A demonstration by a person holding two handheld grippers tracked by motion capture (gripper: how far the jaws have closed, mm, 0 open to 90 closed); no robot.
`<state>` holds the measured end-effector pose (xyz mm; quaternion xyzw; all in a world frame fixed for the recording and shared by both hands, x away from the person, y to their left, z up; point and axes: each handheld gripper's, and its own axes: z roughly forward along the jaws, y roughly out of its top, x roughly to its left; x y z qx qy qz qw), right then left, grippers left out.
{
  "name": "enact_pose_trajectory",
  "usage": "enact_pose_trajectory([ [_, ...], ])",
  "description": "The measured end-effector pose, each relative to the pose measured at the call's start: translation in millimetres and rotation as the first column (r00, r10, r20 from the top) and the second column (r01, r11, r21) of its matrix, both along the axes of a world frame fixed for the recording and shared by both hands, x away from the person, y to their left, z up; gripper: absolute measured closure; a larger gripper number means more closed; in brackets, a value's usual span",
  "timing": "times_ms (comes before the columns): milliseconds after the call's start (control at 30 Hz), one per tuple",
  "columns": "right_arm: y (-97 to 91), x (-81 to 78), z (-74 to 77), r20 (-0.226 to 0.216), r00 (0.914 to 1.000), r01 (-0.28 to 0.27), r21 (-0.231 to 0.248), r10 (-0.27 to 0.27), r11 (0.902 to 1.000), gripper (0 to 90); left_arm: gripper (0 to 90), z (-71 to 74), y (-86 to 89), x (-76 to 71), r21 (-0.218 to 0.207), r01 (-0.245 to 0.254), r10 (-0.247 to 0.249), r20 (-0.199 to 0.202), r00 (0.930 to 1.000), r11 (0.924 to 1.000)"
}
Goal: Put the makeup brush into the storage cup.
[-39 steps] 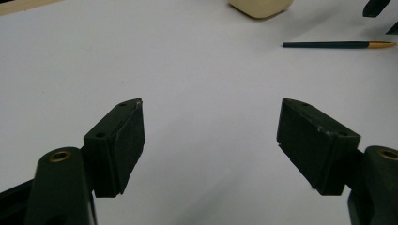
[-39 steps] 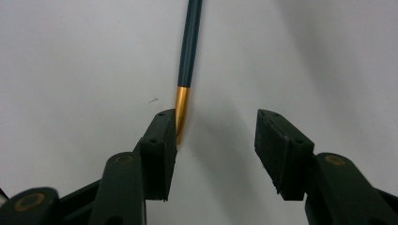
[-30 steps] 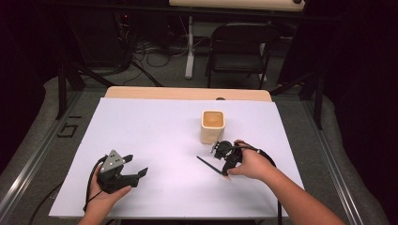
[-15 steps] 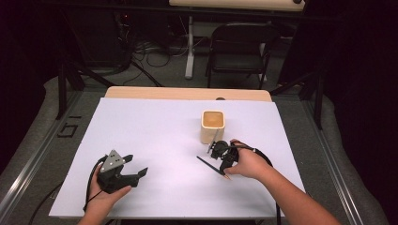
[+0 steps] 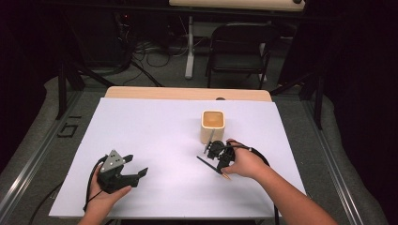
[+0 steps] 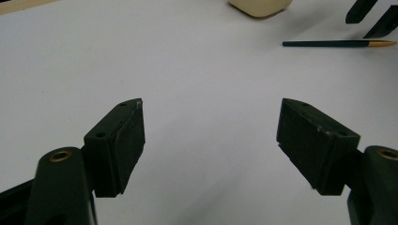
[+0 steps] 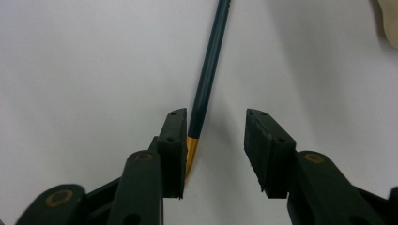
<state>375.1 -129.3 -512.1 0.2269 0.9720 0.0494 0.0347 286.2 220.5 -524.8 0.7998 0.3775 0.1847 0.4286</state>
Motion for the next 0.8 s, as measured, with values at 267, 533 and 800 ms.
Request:
enact_pose_trajectory([
  [267,5.8,-0.1,-3.8,-0.011,0.9999,-0.012,-0.017,0.011,0.9998,64.3,24.1,-0.2,0.3,0.4,-0.002,0.005,-0.005,-0.001,1.0000,1.0000],
  [533,4.3,0.7,-6.4,-0.032,0.9994,-0.014,-0.037,0.013,0.9992,68.4,24.2,-0.4,0.3,0.3,-0.004,0.003,-0.003,0.001,1.0000,1.0000],
  [800,5.8,-1.2,-9.2,-0.063,0.9977,-0.029,-0.058,0.025,0.9979,73.9,24.2,-0.2,0.3,0.3,-0.002,0.005,-0.005,-0.001,1.0000,1.0000],
])
